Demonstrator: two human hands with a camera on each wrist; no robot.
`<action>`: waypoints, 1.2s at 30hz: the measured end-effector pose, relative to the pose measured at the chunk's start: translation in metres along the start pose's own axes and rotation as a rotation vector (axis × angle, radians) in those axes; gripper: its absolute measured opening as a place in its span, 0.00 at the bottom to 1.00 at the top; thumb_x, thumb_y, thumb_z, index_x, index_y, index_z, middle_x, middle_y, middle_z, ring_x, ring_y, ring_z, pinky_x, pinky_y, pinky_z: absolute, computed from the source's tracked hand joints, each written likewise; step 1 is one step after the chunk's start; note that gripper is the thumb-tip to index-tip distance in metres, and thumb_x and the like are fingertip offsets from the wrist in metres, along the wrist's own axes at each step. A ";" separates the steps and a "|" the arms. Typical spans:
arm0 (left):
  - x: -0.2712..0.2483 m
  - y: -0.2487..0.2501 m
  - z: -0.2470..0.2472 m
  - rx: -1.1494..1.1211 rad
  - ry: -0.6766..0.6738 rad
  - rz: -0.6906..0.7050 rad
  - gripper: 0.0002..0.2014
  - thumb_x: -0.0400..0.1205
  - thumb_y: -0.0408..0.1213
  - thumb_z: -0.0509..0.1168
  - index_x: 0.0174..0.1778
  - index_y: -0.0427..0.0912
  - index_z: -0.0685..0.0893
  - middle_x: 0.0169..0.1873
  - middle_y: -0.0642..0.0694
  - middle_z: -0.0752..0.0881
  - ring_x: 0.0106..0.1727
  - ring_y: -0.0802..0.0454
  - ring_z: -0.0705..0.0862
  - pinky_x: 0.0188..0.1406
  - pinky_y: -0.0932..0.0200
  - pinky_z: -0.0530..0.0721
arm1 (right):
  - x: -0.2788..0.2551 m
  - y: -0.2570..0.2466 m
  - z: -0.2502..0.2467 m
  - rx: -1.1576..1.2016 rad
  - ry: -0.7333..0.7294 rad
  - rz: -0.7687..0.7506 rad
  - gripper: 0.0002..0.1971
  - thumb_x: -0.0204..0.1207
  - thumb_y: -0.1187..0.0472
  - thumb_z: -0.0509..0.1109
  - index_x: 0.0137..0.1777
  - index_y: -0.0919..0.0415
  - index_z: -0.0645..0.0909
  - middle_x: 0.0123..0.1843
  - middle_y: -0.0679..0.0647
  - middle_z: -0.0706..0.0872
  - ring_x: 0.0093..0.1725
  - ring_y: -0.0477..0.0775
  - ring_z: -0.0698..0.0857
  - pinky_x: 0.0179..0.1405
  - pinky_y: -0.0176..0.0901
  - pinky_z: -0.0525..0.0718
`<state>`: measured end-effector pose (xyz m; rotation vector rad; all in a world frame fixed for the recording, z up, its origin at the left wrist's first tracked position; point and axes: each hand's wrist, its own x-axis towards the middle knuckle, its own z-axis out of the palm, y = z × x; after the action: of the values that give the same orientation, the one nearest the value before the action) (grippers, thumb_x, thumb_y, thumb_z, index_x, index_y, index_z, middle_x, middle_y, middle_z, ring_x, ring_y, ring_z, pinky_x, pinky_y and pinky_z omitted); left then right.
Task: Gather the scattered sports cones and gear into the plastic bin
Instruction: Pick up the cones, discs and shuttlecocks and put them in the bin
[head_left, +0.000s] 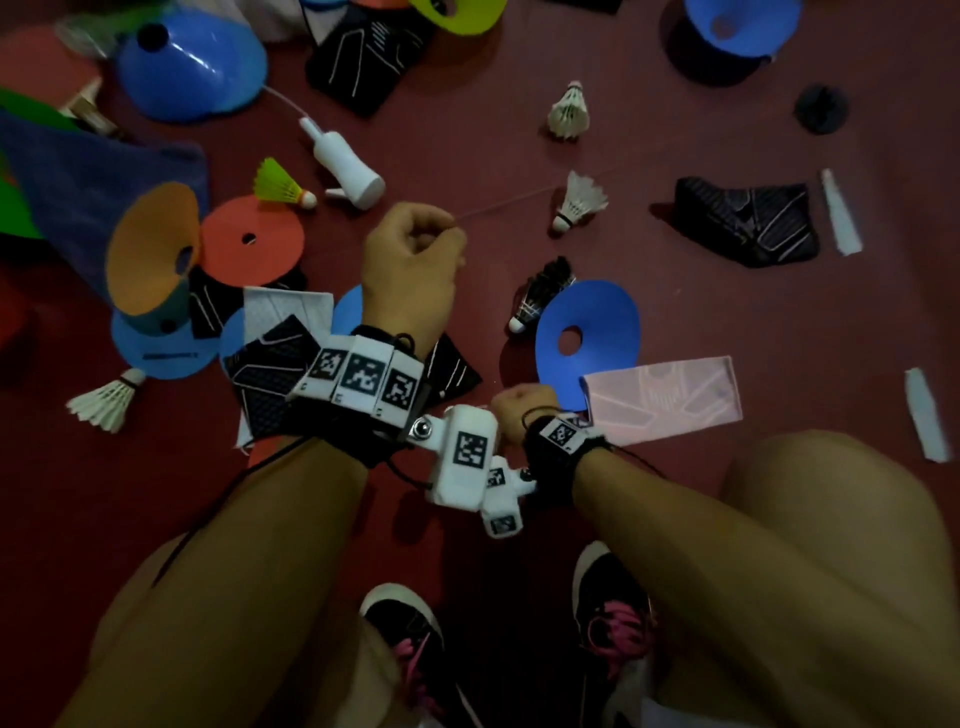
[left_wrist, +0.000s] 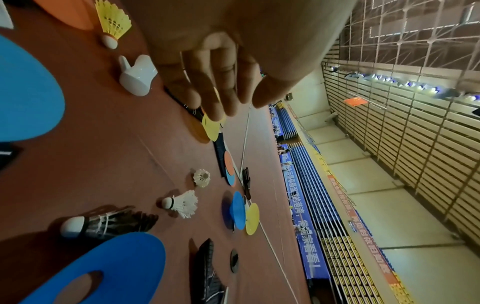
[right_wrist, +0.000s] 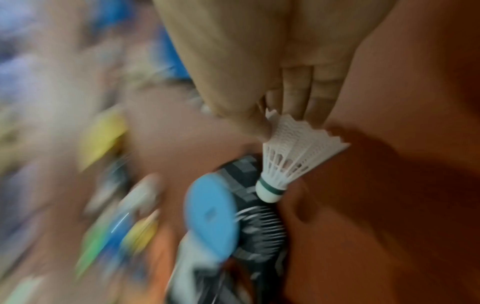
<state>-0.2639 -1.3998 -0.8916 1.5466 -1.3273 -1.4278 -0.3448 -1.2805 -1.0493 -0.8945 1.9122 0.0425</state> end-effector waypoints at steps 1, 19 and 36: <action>0.001 -0.002 -0.003 0.047 -0.038 0.011 0.07 0.77 0.30 0.68 0.42 0.49 0.81 0.32 0.71 0.85 0.41 0.55 0.83 0.41 0.58 0.82 | -0.002 -0.016 -0.023 0.194 0.145 -0.007 0.16 0.75 0.66 0.66 0.27 0.58 0.67 0.27 0.54 0.70 0.32 0.55 0.70 0.34 0.46 0.71; 0.012 -0.003 -0.021 0.460 -0.231 0.236 0.20 0.72 0.37 0.71 0.58 0.52 0.73 0.39 0.54 0.81 0.40 0.52 0.84 0.43 0.49 0.85 | 0.069 -0.043 -0.145 -0.285 0.278 -0.087 0.19 0.79 0.41 0.62 0.41 0.56 0.80 0.46 0.59 0.85 0.48 0.64 0.82 0.45 0.48 0.78; 0.017 -0.023 -0.061 0.470 -0.227 0.161 0.32 0.68 0.31 0.71 0.63 0.63 0.70 0.64 0.54 0.80 0.49 0.48 0.86 0.45 0.43 0.89 | 0.065 -0.079 -0.142 -0.181 0.311 -0.254 0.05 0.70 0.64 0.76 0.41 0.53 0.90 0.44 0.54 0.90 0.44 0.56 0.88 0.40 0.40 0.82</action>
<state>-0.2012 -1.4198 -0.9063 1.5449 -1.9881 -1.2765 -0.4217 -1.4300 -1.0009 -1.3246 2.0863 -0.0822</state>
